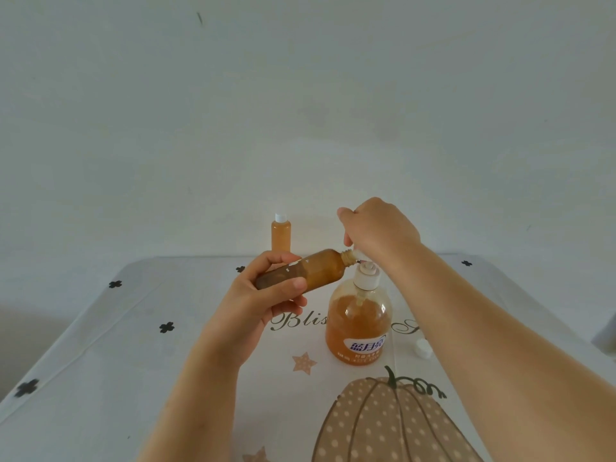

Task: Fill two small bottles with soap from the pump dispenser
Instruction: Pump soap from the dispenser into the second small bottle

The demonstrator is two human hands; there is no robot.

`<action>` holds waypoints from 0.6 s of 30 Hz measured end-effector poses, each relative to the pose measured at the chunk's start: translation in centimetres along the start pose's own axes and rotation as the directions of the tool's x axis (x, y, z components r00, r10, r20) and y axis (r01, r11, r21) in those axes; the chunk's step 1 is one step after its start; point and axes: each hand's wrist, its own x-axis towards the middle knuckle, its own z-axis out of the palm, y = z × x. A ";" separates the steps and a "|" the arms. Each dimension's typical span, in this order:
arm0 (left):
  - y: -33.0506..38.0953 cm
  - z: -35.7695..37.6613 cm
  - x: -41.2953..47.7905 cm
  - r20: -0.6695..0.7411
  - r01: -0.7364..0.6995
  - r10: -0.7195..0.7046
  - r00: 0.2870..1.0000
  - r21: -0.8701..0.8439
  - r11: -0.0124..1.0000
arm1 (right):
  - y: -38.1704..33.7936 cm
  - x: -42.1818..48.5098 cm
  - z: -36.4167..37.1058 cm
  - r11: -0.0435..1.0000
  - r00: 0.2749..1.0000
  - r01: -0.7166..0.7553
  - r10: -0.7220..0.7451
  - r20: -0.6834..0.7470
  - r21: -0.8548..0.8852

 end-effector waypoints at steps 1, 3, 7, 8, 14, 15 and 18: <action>0.0 0.0 0.0 -0.005 0.003 -0.003 1.000 0.011 1.000 | 0.0 0.0 0.0 1.000 1.000 -0.003 0.003 -0.005 -0.008; 0.1 0.0 -0.1 -0.012 0.005 -0.005 1.000 0.035 0.999 | 0.0 0.0 0.0 1.000 1.000 -0.013 0.012 -0.008 -0.019; 0.0 0.0 0.0 -0.015 0.005 -0.004 1.000 0.042 0.999 | -0.2 0.0 0.2 0.999 1.000 -0.010 0.011 0.018 -0.034; 0.0 -0.1 0.0 -0.015 0.007 -0.006 1.000 0.039 0.999 | -0.2 0.0 0.2 0.999 1.000 -0.005 0.005 0.017 -0.039; 0.0 -0.3 0.2 -0.011 0.026 -0.025 1.000 0.060 0.998 | 0.2 0.0 0.9 0.998 1.000 0.014 -0.014 0.005 -0.054; 0.1 -0.4 0.3 -0.013 0.029 -0.028 1.000 0.068 0.997 | 0.3 0.1 1.0 0.999 1.000 0.012 -0.012 0.002 -0.052; 0.1 -0.5 0.5 -0.016 0.046 -0.045 0.999 0.082 0.996 | 0.6 0.3 1.7 0.999 1.000 0.001 -0.001 0.003 -0.033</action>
